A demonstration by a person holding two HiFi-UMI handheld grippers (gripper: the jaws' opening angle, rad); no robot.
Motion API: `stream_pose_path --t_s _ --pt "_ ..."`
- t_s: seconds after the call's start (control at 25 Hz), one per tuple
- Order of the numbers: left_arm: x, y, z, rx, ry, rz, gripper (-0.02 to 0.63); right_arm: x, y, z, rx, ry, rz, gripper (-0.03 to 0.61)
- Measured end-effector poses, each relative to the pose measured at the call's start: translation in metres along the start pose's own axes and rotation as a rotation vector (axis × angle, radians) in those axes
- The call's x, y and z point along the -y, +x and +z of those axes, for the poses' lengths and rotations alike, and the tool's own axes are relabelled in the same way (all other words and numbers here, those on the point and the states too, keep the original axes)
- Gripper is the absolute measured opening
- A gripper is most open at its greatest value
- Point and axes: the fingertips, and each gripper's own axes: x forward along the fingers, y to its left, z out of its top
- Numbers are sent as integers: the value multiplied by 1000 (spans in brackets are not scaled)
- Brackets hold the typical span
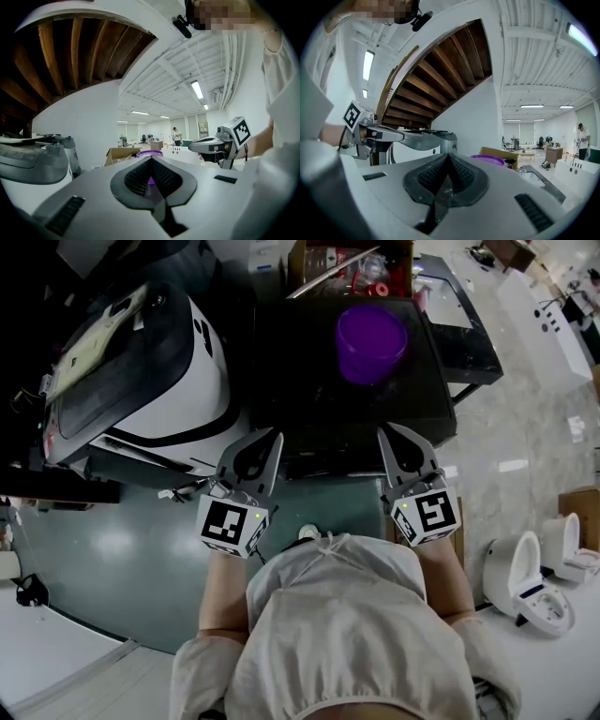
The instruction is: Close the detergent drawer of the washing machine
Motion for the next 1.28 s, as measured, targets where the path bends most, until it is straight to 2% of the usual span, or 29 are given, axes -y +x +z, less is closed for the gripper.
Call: stream_pose_path --t_s 0.52,0.8,1.28 --pt "0 2 11 6 10 23 17 4 -3 6 17 43 14 2" --pt "-4 -1 11 7 -5 43 17 -1 -4 4 8 36 24 2" --pt "4 -3 5 -12 -18 28 17 -9 -10 3 5 17 42 0"
